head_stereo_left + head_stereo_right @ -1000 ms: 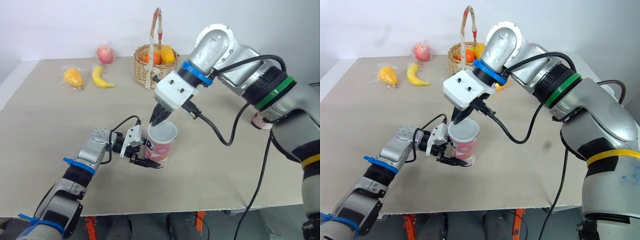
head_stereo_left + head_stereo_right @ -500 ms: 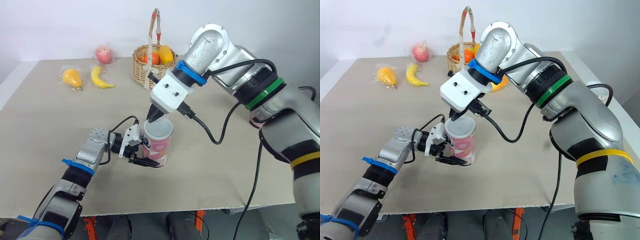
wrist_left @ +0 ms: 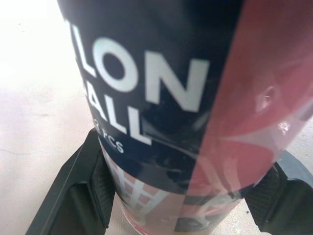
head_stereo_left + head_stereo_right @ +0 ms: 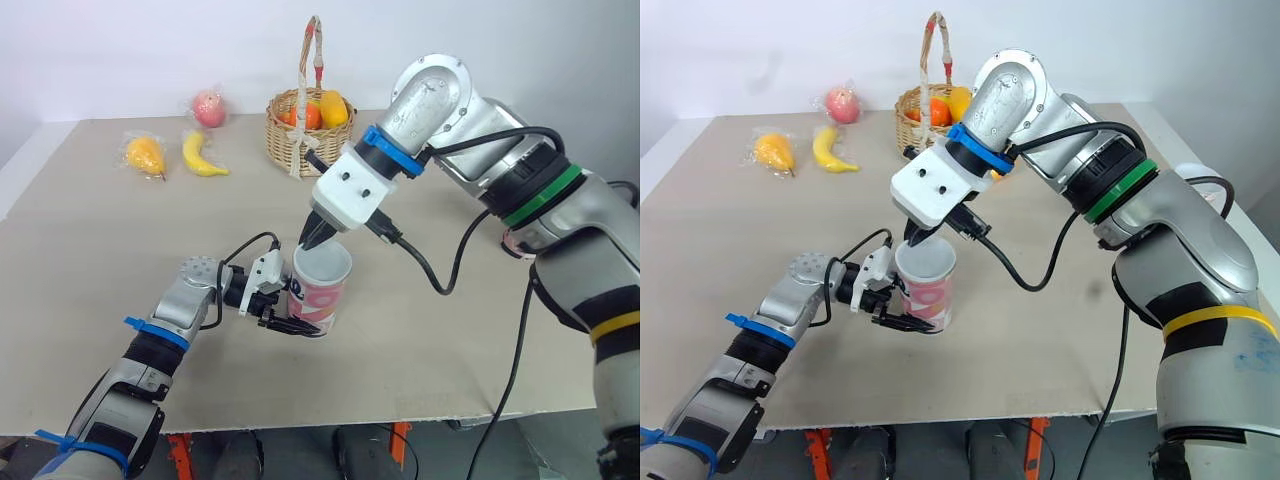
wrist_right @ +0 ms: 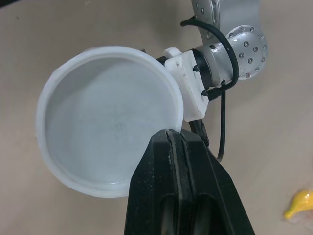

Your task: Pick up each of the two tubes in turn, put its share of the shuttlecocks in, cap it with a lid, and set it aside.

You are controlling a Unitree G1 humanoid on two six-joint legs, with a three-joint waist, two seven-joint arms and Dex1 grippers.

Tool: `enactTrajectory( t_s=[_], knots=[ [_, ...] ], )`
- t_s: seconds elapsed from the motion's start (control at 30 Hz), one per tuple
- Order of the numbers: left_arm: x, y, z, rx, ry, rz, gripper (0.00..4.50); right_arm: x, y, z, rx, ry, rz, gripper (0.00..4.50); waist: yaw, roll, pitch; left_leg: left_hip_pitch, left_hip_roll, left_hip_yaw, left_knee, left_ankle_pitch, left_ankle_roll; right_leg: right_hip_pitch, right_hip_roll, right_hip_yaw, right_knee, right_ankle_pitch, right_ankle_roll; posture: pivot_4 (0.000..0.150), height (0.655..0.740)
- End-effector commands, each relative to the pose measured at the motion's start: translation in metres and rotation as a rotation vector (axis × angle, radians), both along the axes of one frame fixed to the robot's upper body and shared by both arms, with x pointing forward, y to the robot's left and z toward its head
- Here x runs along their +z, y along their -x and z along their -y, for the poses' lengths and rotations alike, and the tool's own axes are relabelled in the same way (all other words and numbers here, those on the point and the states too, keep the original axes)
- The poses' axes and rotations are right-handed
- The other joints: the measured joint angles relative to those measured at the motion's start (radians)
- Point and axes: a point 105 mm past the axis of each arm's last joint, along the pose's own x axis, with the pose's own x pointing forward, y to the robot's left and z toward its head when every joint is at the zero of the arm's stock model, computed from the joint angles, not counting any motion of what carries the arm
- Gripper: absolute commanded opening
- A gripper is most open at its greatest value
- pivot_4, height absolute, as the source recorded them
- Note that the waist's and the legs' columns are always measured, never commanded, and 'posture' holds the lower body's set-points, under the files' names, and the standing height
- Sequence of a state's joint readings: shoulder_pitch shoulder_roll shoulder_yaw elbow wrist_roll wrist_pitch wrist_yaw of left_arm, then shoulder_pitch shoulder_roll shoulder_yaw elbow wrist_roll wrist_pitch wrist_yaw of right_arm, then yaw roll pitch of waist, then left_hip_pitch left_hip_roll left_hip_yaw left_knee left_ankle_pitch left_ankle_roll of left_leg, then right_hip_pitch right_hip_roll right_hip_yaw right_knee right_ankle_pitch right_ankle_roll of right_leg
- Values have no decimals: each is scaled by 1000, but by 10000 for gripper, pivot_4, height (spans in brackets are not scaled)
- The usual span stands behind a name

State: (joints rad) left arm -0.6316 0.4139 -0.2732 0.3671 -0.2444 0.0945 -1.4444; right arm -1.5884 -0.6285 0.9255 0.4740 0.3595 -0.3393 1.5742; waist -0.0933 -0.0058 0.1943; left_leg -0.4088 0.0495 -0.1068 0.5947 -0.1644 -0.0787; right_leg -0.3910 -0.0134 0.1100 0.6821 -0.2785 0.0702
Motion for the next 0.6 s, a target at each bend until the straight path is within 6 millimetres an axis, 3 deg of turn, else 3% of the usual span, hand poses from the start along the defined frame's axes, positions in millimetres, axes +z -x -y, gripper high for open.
enactTrajectory(
  t_s=[0.03, 0.3, 0.6],
  knots=[
    [-24, 3, -12, 41, -78, -84, 30670, 5, -5, 5, 6, 36, 76, 270, 0, 0, 0, 0, 0, 0, 0, 0, 0, 0, 0, 0, 0, 0, 0, 1500, 7400],
    [-25, 3, -13, 48, -79, -89, 30670, 11, 1, 5, 42, -1, 130, 270, -1, 0, 0, 1, 0, 0, 0, 0, 0, 0, 0, 0, 0, 1, 0, 1500, 7400],
    [-24, 2, -15, 51, -80, -89, 30670, 4, 5, 12, 47, 20, 128, 270, 0, 0, 0, 0, 0, 0, 0, 0, 0, 0, 0, 0, 0, 0, 0, 1500, 7400]
  ],
)
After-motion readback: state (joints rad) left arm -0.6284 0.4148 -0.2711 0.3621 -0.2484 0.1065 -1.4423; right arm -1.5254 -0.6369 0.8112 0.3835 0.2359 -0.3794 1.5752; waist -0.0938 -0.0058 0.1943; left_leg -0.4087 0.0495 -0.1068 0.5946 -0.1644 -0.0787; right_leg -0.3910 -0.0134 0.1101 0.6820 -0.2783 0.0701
